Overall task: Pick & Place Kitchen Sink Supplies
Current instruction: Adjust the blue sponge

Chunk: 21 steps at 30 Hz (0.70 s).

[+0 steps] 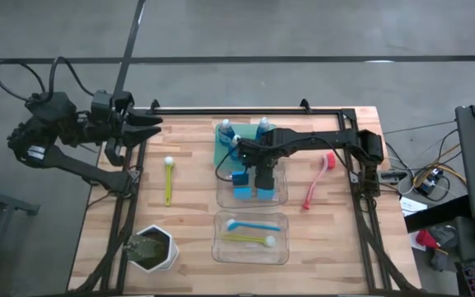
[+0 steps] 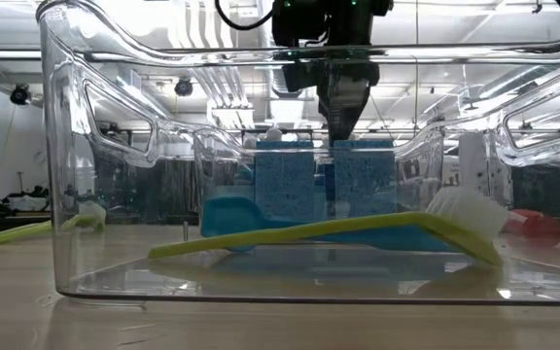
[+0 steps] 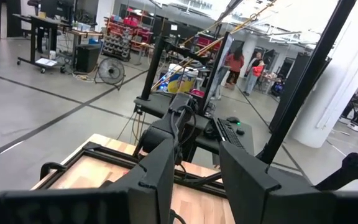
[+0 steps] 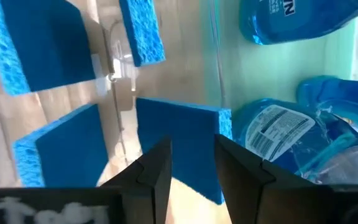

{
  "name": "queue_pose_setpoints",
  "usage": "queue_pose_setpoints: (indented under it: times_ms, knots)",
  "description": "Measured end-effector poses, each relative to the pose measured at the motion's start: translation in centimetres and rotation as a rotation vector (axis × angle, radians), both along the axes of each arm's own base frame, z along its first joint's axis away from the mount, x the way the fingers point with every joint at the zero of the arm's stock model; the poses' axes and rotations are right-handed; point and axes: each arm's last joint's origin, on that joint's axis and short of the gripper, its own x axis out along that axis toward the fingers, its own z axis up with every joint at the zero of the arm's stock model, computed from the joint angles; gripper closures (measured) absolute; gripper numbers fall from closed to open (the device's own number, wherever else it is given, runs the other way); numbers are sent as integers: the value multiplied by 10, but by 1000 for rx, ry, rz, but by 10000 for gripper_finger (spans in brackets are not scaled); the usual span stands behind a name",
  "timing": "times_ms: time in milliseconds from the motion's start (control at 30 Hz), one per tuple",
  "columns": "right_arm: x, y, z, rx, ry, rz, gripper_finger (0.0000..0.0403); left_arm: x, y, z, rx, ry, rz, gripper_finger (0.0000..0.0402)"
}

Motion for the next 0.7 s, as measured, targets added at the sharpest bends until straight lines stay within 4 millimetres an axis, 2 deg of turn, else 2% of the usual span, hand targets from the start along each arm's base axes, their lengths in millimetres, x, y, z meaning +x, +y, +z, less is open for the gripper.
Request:
queue_pose_setpoints:
  times_ms: [367, 700]
  knots:
    - [-3, -8, -14, -2, 13, -2, 306, 2, 0, 0, 1, 4, 0, 280]
    - [-3, -7, -15, 28, 16, -14, 326, 2, 0, 0, 3, 4, 1, 280]
